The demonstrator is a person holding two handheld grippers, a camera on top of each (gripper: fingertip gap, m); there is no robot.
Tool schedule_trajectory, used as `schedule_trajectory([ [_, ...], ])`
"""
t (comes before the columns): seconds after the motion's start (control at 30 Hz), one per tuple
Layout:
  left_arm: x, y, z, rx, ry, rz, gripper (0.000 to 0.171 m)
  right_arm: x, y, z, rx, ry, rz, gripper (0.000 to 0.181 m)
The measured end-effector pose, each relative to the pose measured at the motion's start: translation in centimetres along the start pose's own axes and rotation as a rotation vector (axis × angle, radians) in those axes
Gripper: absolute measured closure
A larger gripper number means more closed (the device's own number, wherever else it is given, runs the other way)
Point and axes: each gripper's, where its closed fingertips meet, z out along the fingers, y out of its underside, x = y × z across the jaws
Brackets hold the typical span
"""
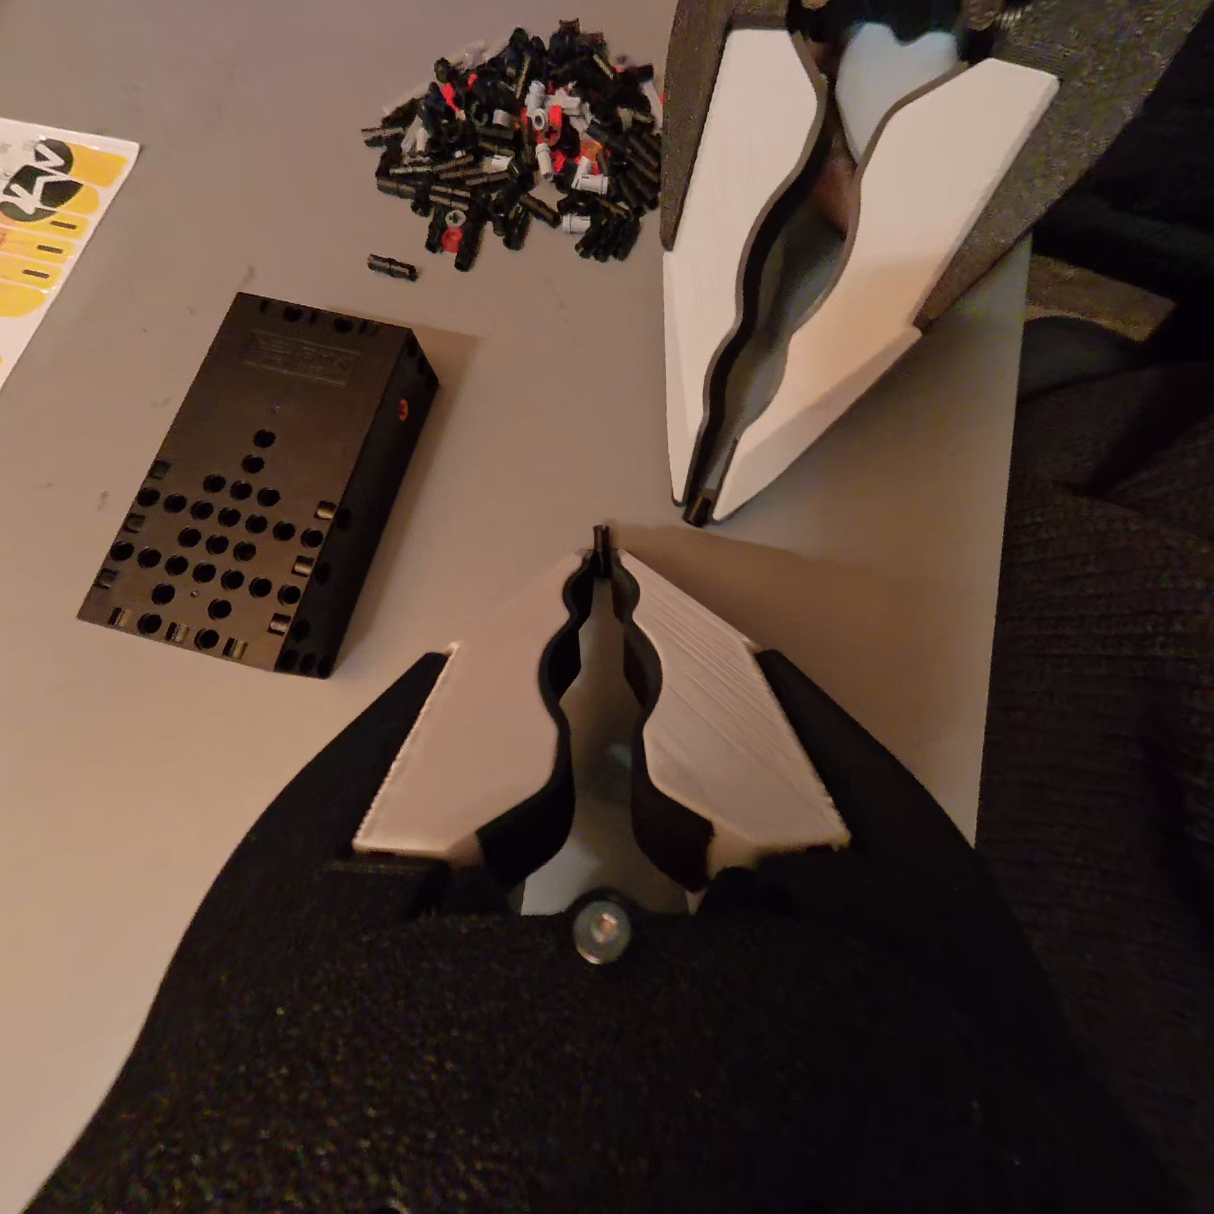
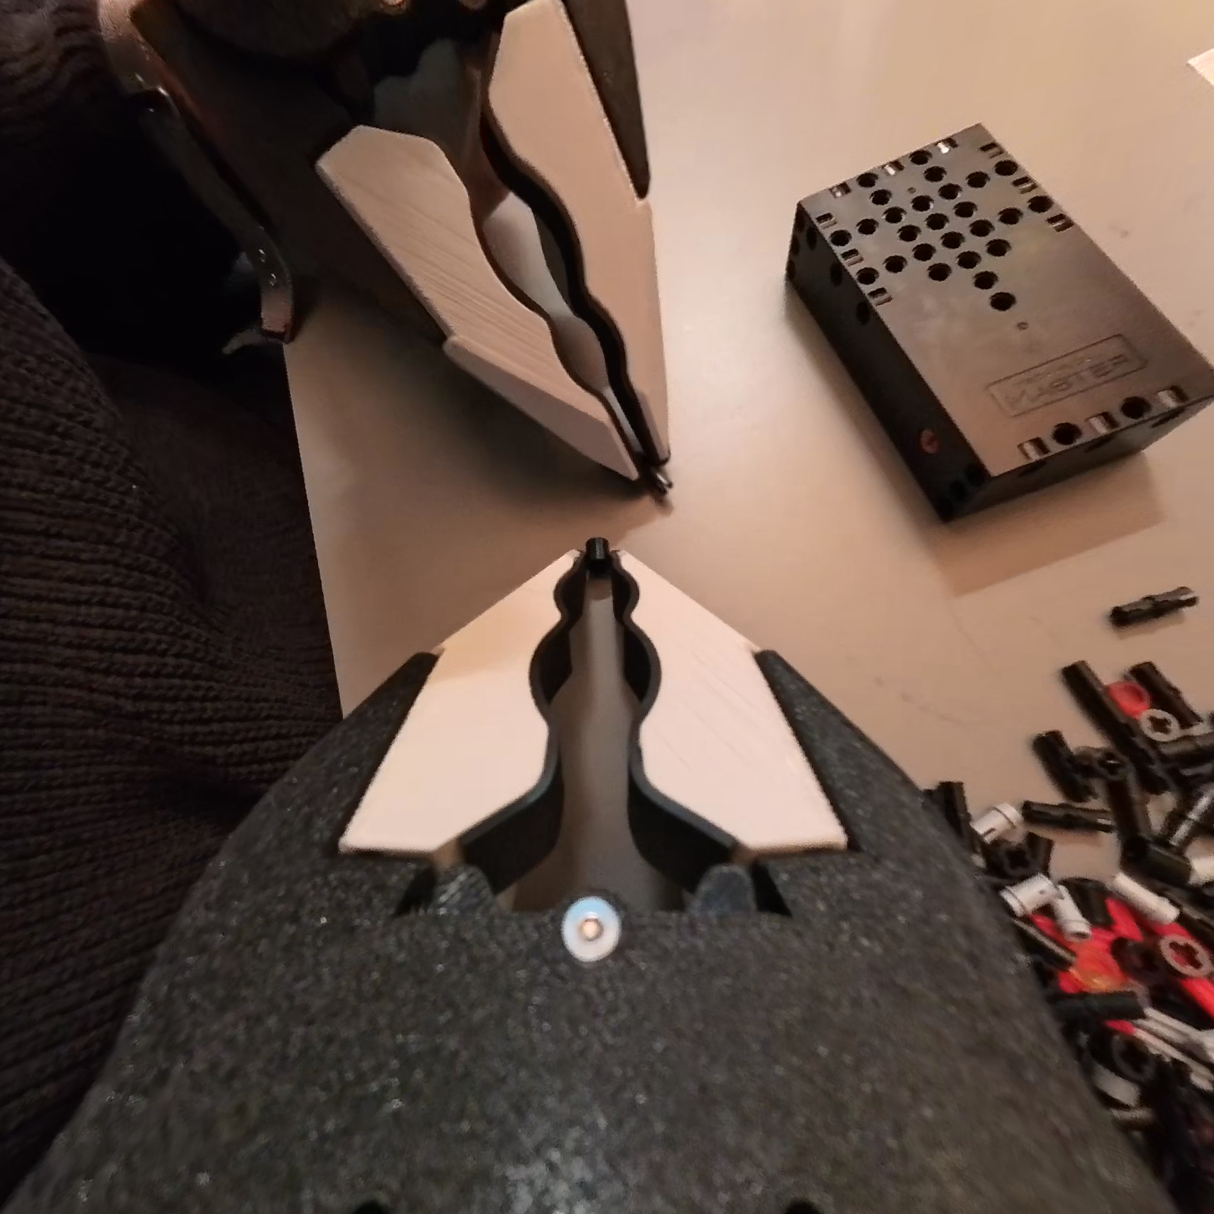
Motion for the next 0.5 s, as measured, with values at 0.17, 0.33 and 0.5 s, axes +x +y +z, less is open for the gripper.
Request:
schedule_trajectory([
  [0.17,1.3,-1.1,-1.5,0.116,0.12,0.029,0.168,0.5,-0.9,-0.9,0.079,0.004,0.041,0.174],
  [0.33,2.3,-2.0,-2.5,0.198,0.171,0.085,0.168,-0.3,-1.9,-1.9,0.17,-0.075,0.046,0.174],
  [0.5,3.2,-1.9,-2.6,0.201,0.209,0.127,0.168,-1.5,-2.5,-2.8,0.232,-0.147,0.005,0.174],
])
